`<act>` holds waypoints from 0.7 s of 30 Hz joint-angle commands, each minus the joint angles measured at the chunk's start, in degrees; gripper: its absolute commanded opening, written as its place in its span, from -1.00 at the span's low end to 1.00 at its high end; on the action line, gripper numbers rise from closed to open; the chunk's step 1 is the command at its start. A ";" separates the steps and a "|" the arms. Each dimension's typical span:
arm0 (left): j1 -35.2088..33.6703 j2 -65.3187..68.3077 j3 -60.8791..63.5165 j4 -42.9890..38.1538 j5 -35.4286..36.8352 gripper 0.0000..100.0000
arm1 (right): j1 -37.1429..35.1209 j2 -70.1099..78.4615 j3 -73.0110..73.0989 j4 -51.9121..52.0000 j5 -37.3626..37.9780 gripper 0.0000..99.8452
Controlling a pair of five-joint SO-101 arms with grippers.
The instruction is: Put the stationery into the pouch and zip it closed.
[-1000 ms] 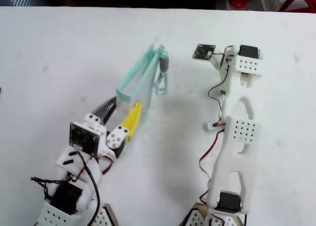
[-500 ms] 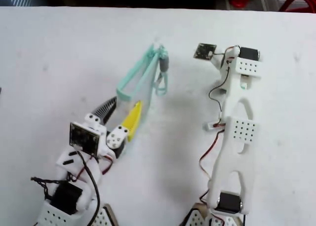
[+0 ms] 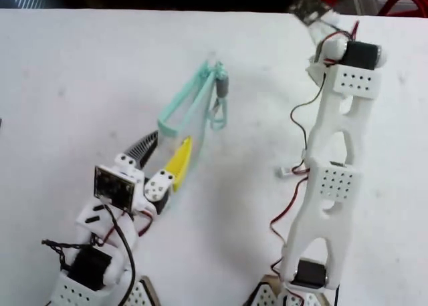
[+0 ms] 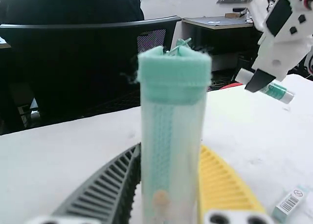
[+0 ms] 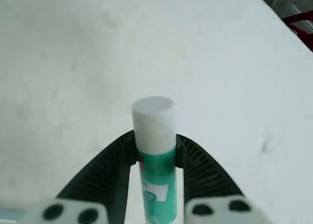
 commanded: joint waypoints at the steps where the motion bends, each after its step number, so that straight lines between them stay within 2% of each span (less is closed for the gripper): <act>1: 0.04 -0.13 -1.93 -1.14 -0.26 -0.64 | -0.66 -10.33 -2.46 1.63 -14.51 -0.97; 4: 0.13 -0.13 -1.93 -1.14 -0.26 -0.64 | -0.66 -15.34 -2.37 1.63 -22.07 -0.97; 7: 0.04 -0.13 -1.93 -1.14 -0.26 -0.64 | -1.27 -19.82 -1.76 1.71 -25.49 -0.97; 12: 0.04 -0.13 -1.93 -1.41 -0.26 -0.64 | -4.70 -29.05 10.99 1.71 -26.29 -0.97; 17: 0.04 -0.13 -1.93 -1.41 -0.26 -0.64 | -11.03 -42.68 31.12 1.36 -26.37 -0.97; 21: 0.04 -0.13 -1.93 -1.41 -0.26 -0.64 | -16.04 -53.05 40.26 0.22 -26.02 -0.97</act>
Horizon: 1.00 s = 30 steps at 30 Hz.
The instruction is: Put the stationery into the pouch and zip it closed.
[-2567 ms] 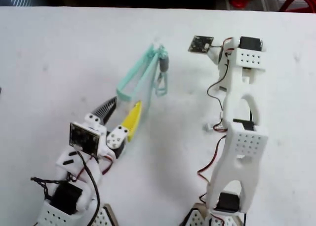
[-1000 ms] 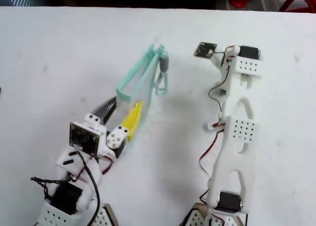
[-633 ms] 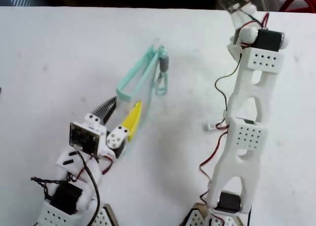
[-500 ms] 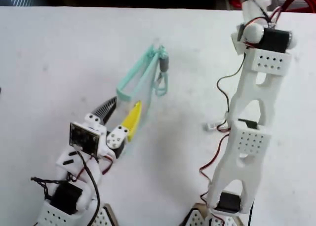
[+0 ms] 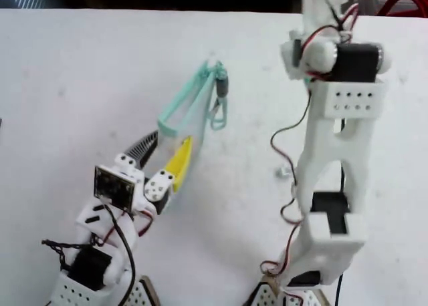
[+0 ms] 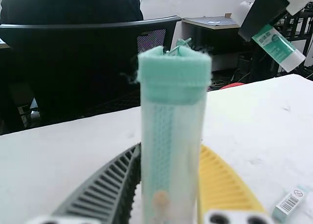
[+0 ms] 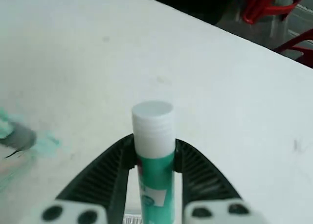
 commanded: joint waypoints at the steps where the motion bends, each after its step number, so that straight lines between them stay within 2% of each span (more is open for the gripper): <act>1: 0.04 -0.13 -1.93 -1.41 -0.26 -0.64 | -5.23 -14.37 8.53 -0.48 -0.18 -0.97; 9: 0.04 -0.13 -1.93 -1.23 -0.26 -0.64 | -9.19 -30.46 25.14 -8.48 -0.35 -0.97; 15: 0.04 -0.13 -1.93 -1.05 -0.26 -0.64 | -8.75 -44.79 45.54 -21.76 0.09 -0.97; 19: 0.04 -0.13 -1.93 -1.05 -0.26 -0.64 | -9.54 -53.85 59.08 -32.40 5.54 -0.97; 22: 0.04 -0.13 -1.93 -1.05 -0.26 -0.64 | -10.42 -58.07 66.64 -37.67 6.95 -0.97; 26: 0.04 -0.13 -1.93 -1.05 -0.26 -0.64 | -11.30 -60.70 68.57 -38.37 5.98 -0.97; 30: 0.04 -0.13 -1.93 -1.05 -0.26 -0.64 | -13.14 -64.57 68.40 -38.37 -1.93 -0.97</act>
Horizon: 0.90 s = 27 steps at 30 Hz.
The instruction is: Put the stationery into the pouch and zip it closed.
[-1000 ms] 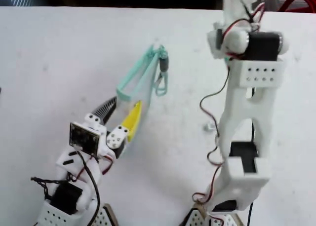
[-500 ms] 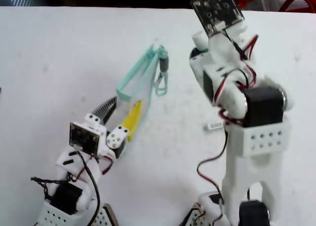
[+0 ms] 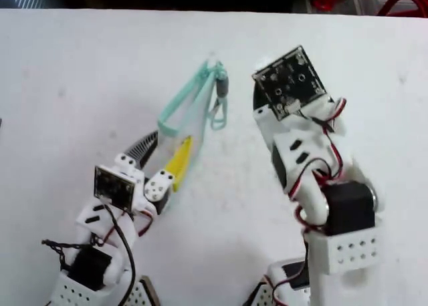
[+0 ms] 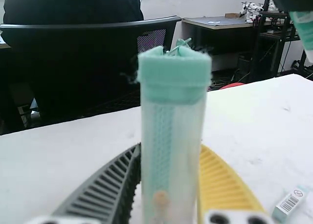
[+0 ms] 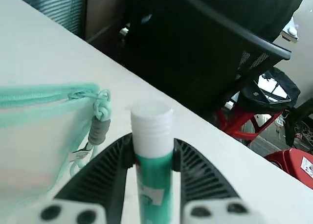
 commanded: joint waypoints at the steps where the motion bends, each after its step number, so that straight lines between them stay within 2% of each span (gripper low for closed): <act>1: 0.04 -0.13 -1.93 -1.05 -0.26 -0.64 | -3.12 -6.02 -0.26 -1.80 -7.47 -0.97; 7: 0.40 -0.13 -1.76 -1.05 -0.26 -0.64 | -14.37 -13.85 -0.26 -6.29 -5.89 -0.97; 10: 0.48 -0.13 -1.67 -1.05 -0.26 -0.64 | -19.65 -14.02 -0.35 -10.86 -2.64 -0.97; 14: 0.48 -0.13 -1.67 -0.97 -0.26 -0.64 | -24.48 -11.56 -0.79 -17.89 -2.64 -0.97; 17: 0.48 -0.13 -1.67 -0.97 -0.26 -0.64 | -25.71 -5.76 -3.78 -20.09 -3.16 -0.97; 23: 0.40 -0.13 -1.67 -0.97 -0.35 -0.64 | -25.63 7.16 -9.76 -20.09 -15.30 -0.97; 27: 0.04 -0.13 -1.85 -0.97 -0.35 -0.64 | -22.02 12.79 -9.58 -20.00 -15.74 -0.97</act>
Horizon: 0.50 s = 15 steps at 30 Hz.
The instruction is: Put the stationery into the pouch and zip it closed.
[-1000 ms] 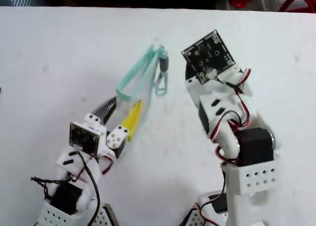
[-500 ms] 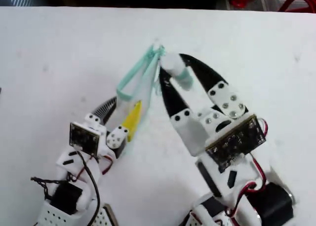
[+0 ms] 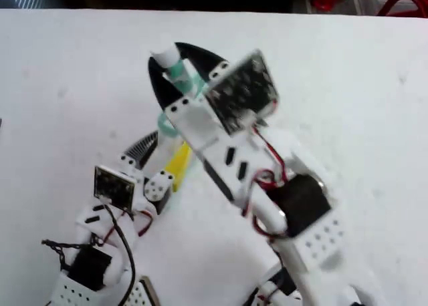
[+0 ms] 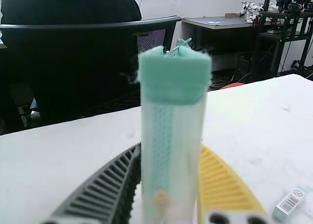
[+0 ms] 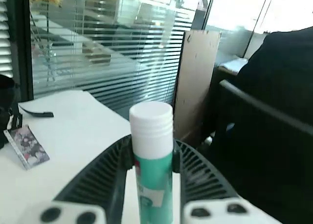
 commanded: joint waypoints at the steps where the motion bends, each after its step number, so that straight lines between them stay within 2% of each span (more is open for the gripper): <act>1: 0.04 -0.13 -1.85 -0.97 -0.35 -0.64 | 3.65 4.97 -2.55 -1.10 -1.67 -0.97; 5: 0.04 -0.13 -1.85 -1.14 -0.35 -0.64 | 4.18 5.41 -2.55 0.75 -5.63 -0.97; 15: 0.04 -0.13 -1.93 -1.23 -0.35 -0.64 | 6.29 3.74 5.27 2.24 -6.24 -0.97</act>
